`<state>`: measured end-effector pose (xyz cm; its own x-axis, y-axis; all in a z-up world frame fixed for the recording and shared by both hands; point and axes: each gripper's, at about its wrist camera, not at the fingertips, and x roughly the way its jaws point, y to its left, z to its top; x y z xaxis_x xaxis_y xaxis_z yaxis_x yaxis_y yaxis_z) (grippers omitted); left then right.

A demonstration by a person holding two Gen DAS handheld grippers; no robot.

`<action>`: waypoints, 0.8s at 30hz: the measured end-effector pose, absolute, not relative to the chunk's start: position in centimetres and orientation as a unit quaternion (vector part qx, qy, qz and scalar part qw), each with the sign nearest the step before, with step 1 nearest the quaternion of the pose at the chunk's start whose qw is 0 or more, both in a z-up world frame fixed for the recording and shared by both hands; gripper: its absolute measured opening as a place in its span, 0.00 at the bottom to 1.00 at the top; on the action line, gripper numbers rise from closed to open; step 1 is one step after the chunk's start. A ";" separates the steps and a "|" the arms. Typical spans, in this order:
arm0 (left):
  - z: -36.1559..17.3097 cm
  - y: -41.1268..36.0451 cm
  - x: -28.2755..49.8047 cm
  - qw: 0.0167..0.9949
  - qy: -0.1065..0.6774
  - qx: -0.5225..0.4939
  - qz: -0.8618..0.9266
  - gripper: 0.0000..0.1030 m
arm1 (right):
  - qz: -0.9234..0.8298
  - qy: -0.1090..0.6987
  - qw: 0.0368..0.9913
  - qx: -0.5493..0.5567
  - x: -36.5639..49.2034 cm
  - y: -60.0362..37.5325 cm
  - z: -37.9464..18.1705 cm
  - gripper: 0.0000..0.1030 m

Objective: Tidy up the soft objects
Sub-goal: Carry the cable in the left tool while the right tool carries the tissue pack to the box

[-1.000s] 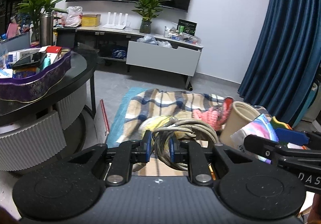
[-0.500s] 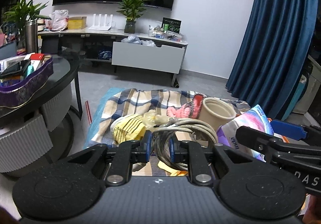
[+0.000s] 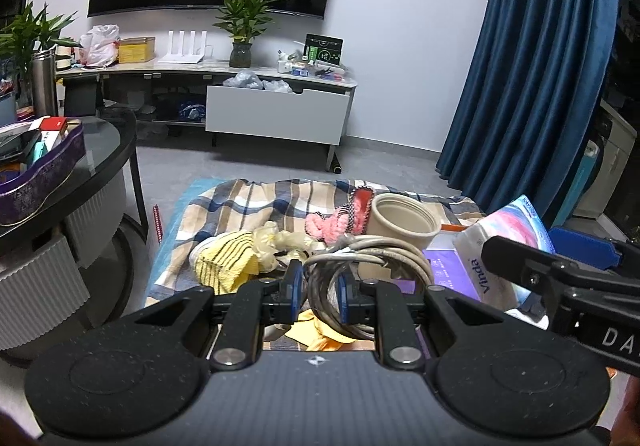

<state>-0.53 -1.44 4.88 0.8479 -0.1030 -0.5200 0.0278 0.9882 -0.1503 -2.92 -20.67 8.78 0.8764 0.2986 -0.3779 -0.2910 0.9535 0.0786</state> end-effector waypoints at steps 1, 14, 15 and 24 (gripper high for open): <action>4.9 -1.6 -0.5 0.959 0.274 -0.067 -0.035 0.19 | 0.151 0.196 0.969 0.010 -2.9 -20.8 8.8 0.85; 5.0 -2.7 -0.5 0.958 0.278 -0.059 -0.045 0.19 | 0.143 0.195 0.970 0.018 -2.6 -21.9 8.7 0.85; 5.0 -2.8 -0.4 0.958 0.278 -0.059 -0.045 0.19 | 0.141 0.194 0.971 0.018 -2.6 -22.0 8.7 0.85; 5.0 -3.1 0.0 0.958 0.277 -0.056 -0.050 0.19 | 0.132 0.194 0.972 0.024 -2.5 -22.5 8.6 0.85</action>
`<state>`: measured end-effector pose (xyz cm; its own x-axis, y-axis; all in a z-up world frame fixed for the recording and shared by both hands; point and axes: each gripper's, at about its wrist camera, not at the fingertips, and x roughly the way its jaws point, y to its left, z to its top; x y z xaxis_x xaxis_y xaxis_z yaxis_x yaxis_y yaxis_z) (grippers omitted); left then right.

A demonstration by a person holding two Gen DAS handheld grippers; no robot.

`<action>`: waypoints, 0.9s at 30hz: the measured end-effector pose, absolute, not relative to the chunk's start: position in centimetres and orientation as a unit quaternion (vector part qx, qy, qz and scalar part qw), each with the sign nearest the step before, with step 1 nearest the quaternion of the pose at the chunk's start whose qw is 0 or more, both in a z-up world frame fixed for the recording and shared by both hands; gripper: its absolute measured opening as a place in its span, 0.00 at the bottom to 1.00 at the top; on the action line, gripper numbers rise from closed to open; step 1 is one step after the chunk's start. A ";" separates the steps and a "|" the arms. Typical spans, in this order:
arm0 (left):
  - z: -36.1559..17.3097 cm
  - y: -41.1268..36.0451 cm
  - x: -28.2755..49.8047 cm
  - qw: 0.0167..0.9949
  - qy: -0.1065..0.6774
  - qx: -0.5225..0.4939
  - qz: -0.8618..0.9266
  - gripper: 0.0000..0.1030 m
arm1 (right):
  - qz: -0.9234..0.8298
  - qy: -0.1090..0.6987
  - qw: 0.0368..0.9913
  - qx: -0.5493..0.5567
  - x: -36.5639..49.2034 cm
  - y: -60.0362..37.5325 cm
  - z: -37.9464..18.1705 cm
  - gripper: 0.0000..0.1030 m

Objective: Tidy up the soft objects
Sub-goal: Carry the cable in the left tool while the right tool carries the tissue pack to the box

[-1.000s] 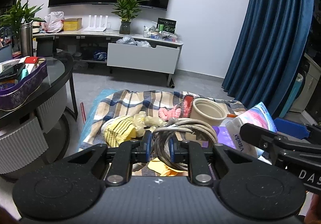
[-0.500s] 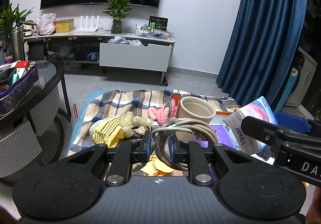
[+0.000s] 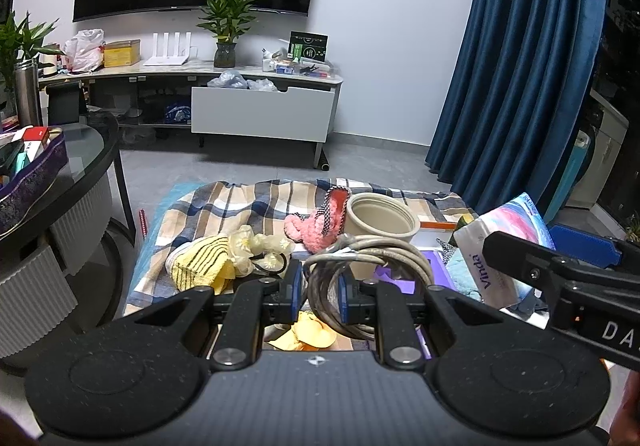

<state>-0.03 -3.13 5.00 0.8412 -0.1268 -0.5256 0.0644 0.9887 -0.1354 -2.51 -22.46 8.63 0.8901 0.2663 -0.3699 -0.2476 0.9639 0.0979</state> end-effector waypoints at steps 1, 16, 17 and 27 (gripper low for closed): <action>5.0 -3.2 0.0 0.958 0.278 -0.056 -0.051 0.19 | 0.131 0.194 0.972 0.025 -2.5 -22.6 8.6 0.85; 5.0 -4.0 0.3 0.957 0.277 -0.050 -0.064 0.19 | 0.115 0.193 0.974 0.034 -2.3 -23.2 8.6 0.85; 5.0 -4.1 0.3 0.957 0.277 -0.050 -0.066 0.19 | 0.113 0.193 0.974 0.035 -2.4 -23.2 8.7 0.85; 5.0 -5.5 0.6 0.957 0.276 -0.043 -0.082 0.19 | 0.096 0.200 0.974 0.040 -2.3 -24.5 8.2 0.65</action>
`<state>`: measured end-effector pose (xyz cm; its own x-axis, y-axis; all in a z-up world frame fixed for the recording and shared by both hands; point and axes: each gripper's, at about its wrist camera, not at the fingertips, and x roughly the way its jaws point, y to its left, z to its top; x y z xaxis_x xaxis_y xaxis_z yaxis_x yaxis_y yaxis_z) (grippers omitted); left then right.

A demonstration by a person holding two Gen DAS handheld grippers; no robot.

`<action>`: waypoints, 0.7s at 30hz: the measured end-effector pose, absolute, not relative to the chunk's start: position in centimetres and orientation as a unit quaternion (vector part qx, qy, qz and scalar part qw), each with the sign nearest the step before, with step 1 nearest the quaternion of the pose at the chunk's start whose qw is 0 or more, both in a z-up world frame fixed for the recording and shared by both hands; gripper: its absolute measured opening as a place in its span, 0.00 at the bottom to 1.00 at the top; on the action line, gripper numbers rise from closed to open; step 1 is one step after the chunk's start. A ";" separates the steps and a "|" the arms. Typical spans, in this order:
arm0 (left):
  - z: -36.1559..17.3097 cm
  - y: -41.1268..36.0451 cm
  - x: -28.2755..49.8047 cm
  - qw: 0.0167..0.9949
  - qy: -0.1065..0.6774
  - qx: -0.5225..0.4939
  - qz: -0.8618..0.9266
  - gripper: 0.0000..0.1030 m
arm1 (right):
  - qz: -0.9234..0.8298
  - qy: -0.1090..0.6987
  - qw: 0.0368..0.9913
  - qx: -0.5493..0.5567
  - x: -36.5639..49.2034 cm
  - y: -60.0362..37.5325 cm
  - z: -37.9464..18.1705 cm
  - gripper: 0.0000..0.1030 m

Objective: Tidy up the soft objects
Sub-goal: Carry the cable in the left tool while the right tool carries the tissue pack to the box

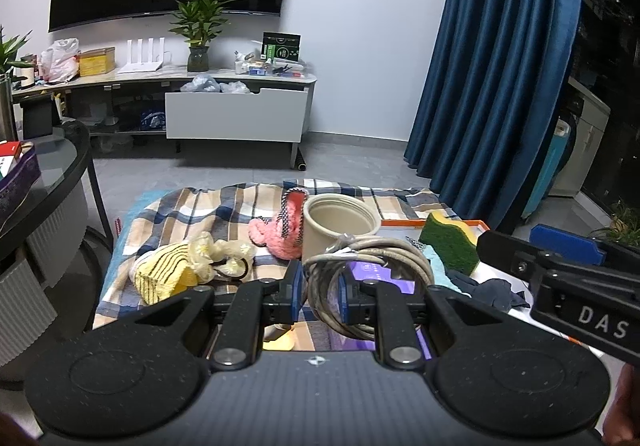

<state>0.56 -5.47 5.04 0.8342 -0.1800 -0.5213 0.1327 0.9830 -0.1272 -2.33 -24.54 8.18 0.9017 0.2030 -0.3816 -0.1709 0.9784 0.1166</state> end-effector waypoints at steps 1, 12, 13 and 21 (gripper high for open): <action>5.0 -5.5 0.5 0.957 0.276 -0.042 -0.083 0.19 | 0.094 0.201 0.974 0.043 -2.3 -24.7 8.1 0.62; 4.5 -6.0 0.4 0.954 0.285 -0.037 -0.087 0.19 | 0.036 0.204 0.976 0.067 -3.1 -31.1 6.8 0.61; 4.4 -6.1 0.4 0.953 0.287 -0.037 -0.088 0.19 | 0.030 0.208 0.976 0.064 -3.3 -31.5 6.6 0.62; 3.9 -7.8 0.8 0.948 0.297 -0.028 -0.108 0.19 | 0.067 0.248 0.964 0.073 -4.3 -33.2 4.5 0.73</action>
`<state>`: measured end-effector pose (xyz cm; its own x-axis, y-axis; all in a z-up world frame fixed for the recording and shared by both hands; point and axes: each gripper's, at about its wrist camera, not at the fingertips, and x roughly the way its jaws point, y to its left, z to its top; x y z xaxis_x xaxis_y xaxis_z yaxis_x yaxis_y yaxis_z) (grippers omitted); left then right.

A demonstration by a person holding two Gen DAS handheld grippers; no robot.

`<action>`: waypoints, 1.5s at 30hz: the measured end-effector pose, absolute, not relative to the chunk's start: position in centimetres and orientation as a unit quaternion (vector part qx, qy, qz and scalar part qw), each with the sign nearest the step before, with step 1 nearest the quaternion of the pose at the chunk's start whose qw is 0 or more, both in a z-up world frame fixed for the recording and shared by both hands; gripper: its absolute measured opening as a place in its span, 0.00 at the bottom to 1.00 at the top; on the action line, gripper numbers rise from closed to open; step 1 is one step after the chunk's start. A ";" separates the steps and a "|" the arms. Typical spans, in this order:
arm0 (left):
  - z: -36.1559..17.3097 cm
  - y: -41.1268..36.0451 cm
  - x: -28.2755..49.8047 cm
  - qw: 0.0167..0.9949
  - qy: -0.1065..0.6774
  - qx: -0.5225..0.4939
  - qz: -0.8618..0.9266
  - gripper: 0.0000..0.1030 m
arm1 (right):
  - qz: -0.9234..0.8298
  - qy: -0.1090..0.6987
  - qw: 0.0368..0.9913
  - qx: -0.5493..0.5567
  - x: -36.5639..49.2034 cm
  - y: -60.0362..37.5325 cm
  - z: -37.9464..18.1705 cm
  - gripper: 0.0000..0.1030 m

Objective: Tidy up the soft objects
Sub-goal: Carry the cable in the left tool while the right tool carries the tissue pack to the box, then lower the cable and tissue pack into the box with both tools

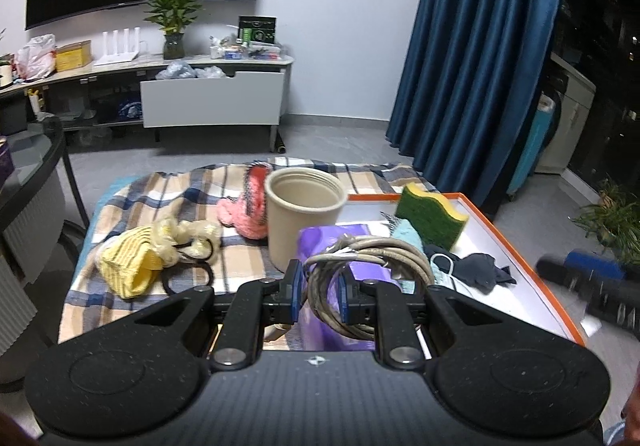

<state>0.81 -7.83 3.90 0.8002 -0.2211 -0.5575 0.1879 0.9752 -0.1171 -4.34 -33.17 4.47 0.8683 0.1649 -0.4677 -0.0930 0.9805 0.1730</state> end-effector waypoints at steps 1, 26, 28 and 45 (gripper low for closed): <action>3.8 -8.0 0.8 0.948 0.298 -0.027 -0.111 0.19 | 0.075 0.256 0.962 0.066 -4.6 -32.8 4.0 0.74; 3.5 -8.0 0.9 0.946 0.301 -0.032 -0.112 0.19 | 0.027 0.456 0.884 0.102 -0.6 -29.3 -2.0 0.86; 3.4 -8.1 1.0 0.946 0.302 -0.030 -0.113 0.19 | 0.037 0.438 0.891 0.114 -1.6 -30.4 -0.5 0.86; 3.1 -15.4 3.0 0.935 0.300 0.013 -0.189 0.19 | -0.018 0.300 0.945 0.129 -1.2 -37.3 5.2 0.87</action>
